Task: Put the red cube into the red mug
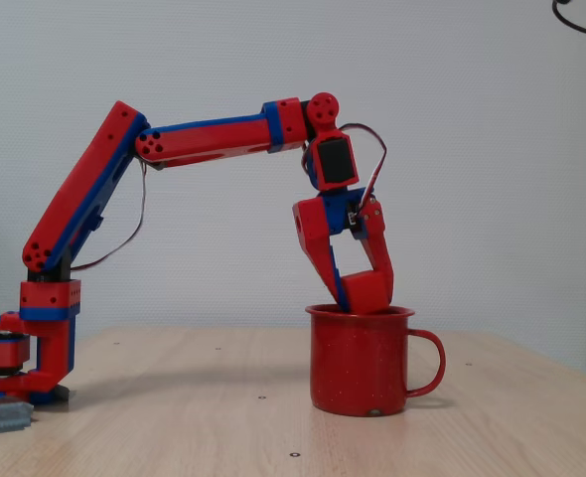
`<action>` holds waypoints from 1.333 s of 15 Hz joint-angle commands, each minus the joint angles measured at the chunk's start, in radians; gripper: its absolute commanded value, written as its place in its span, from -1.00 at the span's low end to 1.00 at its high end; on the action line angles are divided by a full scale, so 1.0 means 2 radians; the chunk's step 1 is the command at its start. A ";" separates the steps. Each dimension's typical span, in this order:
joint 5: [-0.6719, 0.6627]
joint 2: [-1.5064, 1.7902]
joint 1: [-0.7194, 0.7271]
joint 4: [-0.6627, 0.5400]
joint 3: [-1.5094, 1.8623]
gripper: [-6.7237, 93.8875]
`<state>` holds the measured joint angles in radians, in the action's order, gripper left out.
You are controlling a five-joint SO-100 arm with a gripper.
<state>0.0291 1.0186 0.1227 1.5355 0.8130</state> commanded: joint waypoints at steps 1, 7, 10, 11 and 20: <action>0.017 0.045 -0.006 -0.003 0.008 -0.34; 0.030 0.061 -0.021 -0.015 0.025 0.04; 0.028 0.065 -0.021 -0.012 0.025 0.03; 0.028 0.067 -0.021 -0.012 0.027 0.03; 0.003 0.160 -0.015 -0.024 0.032 -0.86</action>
<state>0.0552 1.1842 0.0844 1.5018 0.8989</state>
